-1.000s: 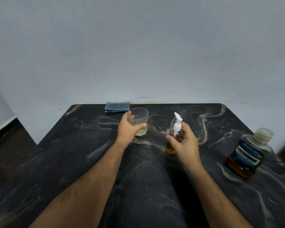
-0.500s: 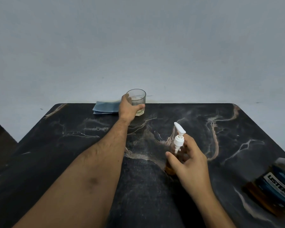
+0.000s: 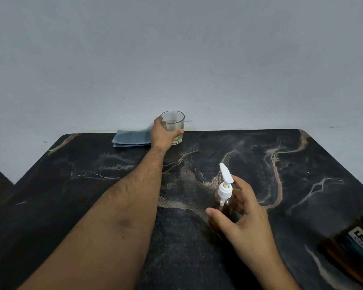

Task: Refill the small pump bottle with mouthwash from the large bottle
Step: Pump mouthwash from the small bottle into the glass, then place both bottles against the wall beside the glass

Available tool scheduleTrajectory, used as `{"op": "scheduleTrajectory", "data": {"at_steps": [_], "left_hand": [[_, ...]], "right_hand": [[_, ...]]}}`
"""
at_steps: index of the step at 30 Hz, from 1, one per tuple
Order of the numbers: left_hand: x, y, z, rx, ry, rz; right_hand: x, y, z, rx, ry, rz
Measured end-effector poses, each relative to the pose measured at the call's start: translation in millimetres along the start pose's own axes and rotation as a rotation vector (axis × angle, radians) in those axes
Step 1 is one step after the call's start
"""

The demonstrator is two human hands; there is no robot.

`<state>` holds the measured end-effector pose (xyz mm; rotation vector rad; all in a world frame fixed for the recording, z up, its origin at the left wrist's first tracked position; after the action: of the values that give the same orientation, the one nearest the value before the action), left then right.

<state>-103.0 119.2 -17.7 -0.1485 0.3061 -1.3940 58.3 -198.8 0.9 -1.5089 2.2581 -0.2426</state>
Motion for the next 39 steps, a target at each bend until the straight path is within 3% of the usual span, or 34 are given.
{"op": "scheduleTrajectory", "data": {"at_steps": [8, 13, 15, 20, 23, 32, 39], "left_hand": [[15, -5, 5, -0.030, -0.064, -0.056], [73, -35, 24, -0.087, 0.070, 0.113], [111, -38, 31, -0.039, 0.108, 0.018], [219, -32, 38, 0.120, 0.041, -0.408], [263, -33, 39, 0.168, 0.019, -0.493], [313, -29, 45, 0.151, 0.049, -0.513], [303, -18, 40, 0.065, 0.033, -0.406]], "right_hand": [[5, 4, -4, 0.090, 0.051, -0.075], [10, 1, 3, 0.117, 0.095, -0.127], [16, -4, 8, 0.124, 0.119, -0.119], [32, -24, 10, 0.174, 0.132, -0.046], [48, -38, 9, 0.141, 0.141, 0.036], [103, -88, -1, 0.089, 0.119, 0.248], [124, -111, 0, 0.114, 0.118, 0.279]]}}
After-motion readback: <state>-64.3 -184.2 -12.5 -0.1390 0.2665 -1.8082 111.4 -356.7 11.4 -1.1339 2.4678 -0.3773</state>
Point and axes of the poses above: each hand's wrist, its own x-axis away from the middle knuckle, its own y-axis out of the palm, z = x × y, the point moved 7 cm from there along -x, towards the middle knuckle, and after that the axes turned 3 degrees about z, right-handed, at the moved point
